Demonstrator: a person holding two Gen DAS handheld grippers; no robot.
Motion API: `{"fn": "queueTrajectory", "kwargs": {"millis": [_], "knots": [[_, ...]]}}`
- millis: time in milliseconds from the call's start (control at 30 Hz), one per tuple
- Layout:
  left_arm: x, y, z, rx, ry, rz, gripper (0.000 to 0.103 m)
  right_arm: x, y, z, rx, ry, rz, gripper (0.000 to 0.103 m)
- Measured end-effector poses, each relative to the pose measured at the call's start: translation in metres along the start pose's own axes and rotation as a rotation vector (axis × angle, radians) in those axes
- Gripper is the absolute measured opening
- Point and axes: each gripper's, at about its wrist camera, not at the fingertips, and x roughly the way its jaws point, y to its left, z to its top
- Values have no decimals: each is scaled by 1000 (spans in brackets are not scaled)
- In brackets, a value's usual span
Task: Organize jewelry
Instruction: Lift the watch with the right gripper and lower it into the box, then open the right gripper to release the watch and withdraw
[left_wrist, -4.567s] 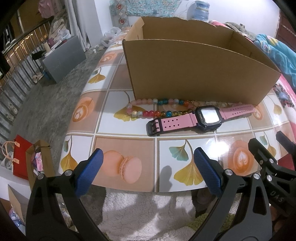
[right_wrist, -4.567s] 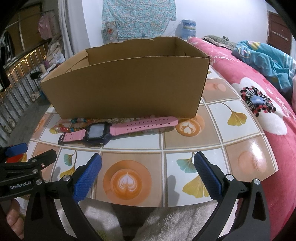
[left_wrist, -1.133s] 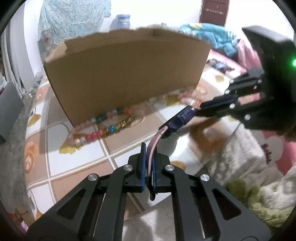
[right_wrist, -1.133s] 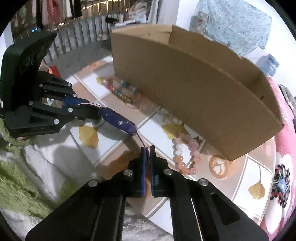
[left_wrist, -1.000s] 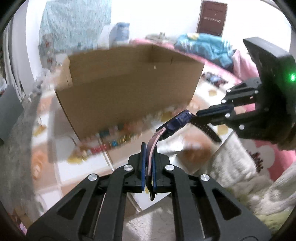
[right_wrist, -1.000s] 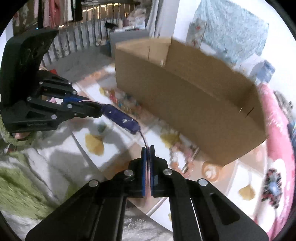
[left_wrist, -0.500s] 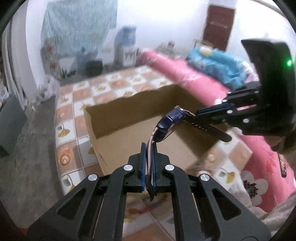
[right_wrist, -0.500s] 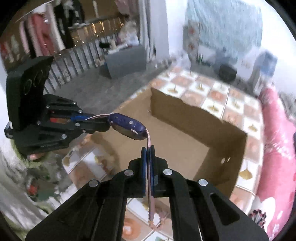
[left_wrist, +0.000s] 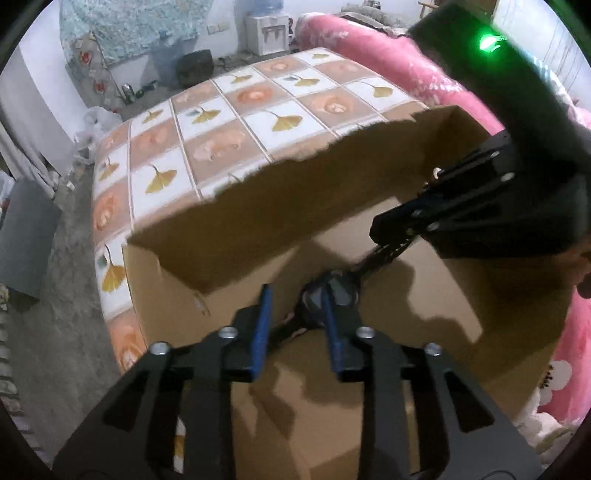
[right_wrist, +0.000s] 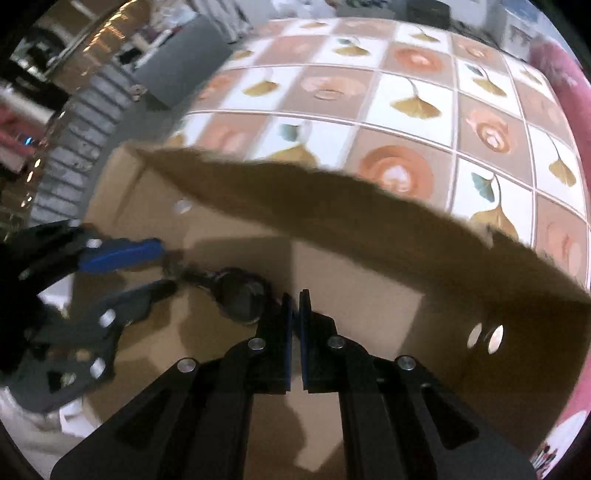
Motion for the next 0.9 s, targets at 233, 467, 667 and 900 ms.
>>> {"fn": "queueTrajectory", "kwargs": {"millis": [233,467,667,900], "knots": [[-36,3,5,-16,-158,49,56,-5,-1,0,-27,-48,-66,5],[-115,2,-30,-62,-307,55,78,-73,19,-37,-84,-204,-101,9],[-167,-12,-110,-102,-386,28,87,-153,57,-141,-186,-449,-68,46],[-113,-36,-201,-220,-231,9,90,-91,71,-257,-117,-383,-5,56]]}}
